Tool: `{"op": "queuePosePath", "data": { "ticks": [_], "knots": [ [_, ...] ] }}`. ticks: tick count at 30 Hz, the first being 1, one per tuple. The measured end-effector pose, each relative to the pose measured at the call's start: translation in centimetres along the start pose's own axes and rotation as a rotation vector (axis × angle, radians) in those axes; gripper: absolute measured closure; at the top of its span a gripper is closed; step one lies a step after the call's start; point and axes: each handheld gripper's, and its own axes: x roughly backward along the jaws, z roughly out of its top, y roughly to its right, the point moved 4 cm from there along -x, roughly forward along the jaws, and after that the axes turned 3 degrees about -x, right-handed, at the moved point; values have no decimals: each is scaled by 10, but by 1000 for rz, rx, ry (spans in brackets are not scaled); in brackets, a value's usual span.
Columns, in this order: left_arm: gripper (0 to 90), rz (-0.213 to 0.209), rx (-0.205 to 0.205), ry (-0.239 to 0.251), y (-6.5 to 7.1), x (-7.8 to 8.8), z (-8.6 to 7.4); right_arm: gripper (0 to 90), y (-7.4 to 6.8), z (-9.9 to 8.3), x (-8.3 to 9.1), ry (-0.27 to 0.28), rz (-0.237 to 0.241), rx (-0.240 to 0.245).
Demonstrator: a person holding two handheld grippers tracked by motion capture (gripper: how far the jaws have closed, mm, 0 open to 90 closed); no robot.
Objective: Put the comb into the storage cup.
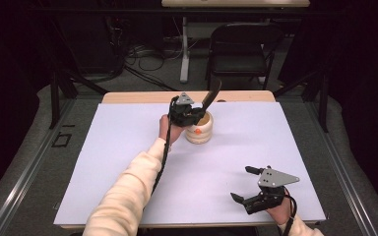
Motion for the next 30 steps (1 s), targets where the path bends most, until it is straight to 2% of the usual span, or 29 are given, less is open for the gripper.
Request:
{"op": "queuePosePath", "data": {
  "ticks": [19, 26, 30],
  "knots": [
    [718, -5, -17, -27, 3, -2, -4, 2, 0, 0, 0, 0, -1, -5],
    [710, -5, -55, -55, 8, -2, -2, 2, 0, 0, 0, 0, 0, -5],
    [628, -13, -79, -80, 10, 0, -3, 3, 0, 0, 1, 2, -3, -5]
  ]
}}
